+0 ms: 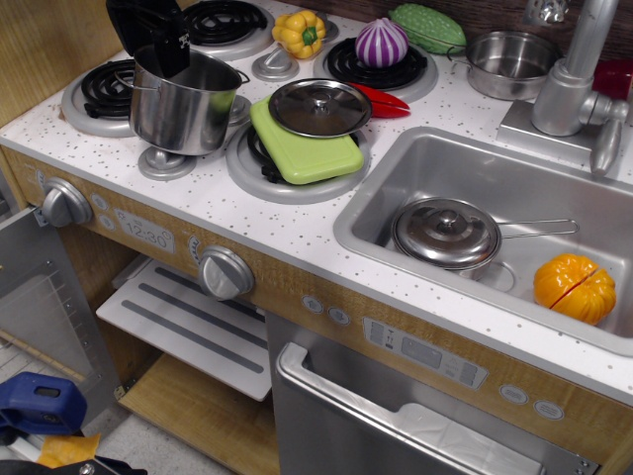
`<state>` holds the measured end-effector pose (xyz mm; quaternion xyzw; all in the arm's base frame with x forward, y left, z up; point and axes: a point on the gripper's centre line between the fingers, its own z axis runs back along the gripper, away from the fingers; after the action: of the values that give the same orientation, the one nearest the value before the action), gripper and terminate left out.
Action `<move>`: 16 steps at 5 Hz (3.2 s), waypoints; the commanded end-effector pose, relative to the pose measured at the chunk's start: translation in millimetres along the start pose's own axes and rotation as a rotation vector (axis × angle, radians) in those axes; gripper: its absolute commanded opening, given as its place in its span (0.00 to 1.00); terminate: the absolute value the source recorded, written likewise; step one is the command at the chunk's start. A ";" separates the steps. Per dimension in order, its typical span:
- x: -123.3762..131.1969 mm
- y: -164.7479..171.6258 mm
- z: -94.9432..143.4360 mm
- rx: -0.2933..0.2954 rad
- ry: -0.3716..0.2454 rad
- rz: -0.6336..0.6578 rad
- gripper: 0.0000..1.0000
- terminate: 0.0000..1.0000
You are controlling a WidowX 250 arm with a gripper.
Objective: Put pot on stove which is near stove
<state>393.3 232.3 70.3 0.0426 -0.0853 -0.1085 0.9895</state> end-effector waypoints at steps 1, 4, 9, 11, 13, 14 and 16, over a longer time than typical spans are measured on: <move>0.0 0.0 0.0 0.000 0.000 0.000 1.00 0.00; 3.5 -1.0 3.3 0.014 0.022 0.004 0.00 0.00; 9.9 49.8 32.2 0.074 -0.014 -0.210 0.00 0.00; 15.2 74.5 39.8 0.124 -0.062 -0.339 0.00 0.00; 15.0 80.8 41.5 0.213 -0.091 -0.445 0.00 0.00; 13.8 82.5 40.3 0.239 -0.101 -0.486 0.00 0.00; 16.1 93.7 43.3 0.278 -0.099 -0.606 0.00 0.00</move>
<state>422.1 310.1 93.1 0.1612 -0.1188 -0.4052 0.8920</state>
